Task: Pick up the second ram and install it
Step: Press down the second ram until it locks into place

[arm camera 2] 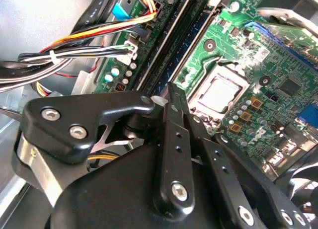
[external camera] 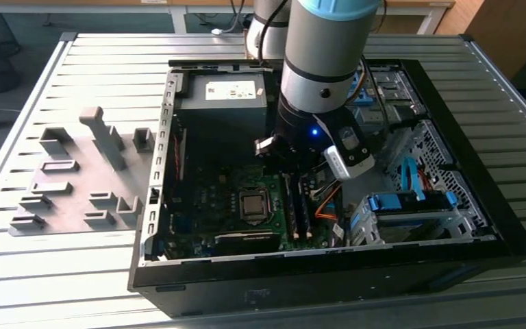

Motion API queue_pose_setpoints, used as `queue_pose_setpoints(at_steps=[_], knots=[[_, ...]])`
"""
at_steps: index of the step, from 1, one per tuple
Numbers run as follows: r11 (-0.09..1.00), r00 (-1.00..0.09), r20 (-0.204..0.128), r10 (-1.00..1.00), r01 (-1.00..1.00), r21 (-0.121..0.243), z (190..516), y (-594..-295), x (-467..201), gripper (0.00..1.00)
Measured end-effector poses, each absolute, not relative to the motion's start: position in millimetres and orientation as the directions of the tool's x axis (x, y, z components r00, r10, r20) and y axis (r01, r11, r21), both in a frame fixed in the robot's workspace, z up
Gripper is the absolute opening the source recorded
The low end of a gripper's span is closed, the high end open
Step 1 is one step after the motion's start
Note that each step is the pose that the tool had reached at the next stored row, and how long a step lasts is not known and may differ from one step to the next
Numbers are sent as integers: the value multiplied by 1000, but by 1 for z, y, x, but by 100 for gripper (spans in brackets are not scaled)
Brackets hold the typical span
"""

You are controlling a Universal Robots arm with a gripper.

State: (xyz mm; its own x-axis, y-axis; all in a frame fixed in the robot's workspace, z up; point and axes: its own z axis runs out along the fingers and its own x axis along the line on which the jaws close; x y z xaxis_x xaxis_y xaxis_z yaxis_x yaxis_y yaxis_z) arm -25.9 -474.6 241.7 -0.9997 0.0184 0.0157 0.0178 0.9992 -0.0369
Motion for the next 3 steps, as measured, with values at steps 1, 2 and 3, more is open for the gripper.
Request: queue_pose_setpoints(at_steps=[1, 2, 3], knots=[[999, -1000, 16, 18, 18, -37, 242, -475, -26, 11], [999, -1000, 16, 18, 18, -37, 242, -475, -26, 11], [999, -1000, 16, 18, 18, -37, 242, -475, -26, 11]])
